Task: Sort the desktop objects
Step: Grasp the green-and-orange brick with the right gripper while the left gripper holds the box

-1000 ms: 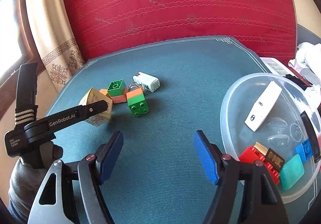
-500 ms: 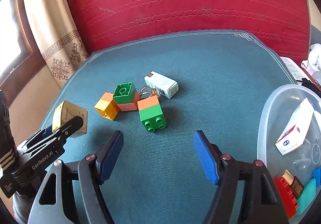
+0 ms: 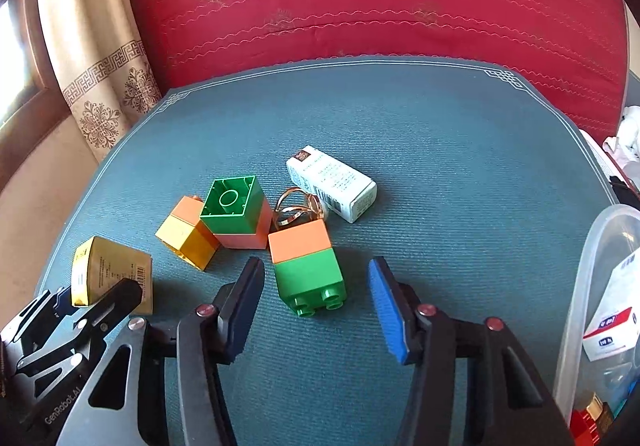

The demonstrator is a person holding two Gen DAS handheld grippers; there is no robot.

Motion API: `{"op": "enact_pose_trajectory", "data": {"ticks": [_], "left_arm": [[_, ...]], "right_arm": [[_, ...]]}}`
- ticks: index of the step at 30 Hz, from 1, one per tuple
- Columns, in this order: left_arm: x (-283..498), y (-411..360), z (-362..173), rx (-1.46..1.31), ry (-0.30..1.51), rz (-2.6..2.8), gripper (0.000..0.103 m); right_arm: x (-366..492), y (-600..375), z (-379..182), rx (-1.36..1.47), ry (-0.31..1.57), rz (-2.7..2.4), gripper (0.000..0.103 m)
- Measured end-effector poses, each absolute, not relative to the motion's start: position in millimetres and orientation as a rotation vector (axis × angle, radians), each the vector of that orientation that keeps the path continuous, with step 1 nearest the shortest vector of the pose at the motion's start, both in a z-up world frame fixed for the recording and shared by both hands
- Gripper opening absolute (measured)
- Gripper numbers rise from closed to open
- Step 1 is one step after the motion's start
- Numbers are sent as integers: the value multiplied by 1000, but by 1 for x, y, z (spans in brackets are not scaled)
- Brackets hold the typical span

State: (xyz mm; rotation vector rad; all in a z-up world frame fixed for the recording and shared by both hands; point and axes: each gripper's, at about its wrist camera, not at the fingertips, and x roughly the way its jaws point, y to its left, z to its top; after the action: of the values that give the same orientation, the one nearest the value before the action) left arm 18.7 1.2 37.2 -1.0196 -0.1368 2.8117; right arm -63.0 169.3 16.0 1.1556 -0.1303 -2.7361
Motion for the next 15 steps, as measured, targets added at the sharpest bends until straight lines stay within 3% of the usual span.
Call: {"op": "enact_pose_trajectory", "data": {"ticks": [4,6,15], "left_arm": [[17,2,37,-1025,-135,2809,54],[18,3,37,-1026,-130,2808,54],[18,5,37,-1024,-109,2813,54]], "right_arm": [[-68,168,13,1167,-138,-2728,52],[-70,168,10,1180,-131,-2724,43],[-65,172,9,1186,-133,-2735,38]]}}
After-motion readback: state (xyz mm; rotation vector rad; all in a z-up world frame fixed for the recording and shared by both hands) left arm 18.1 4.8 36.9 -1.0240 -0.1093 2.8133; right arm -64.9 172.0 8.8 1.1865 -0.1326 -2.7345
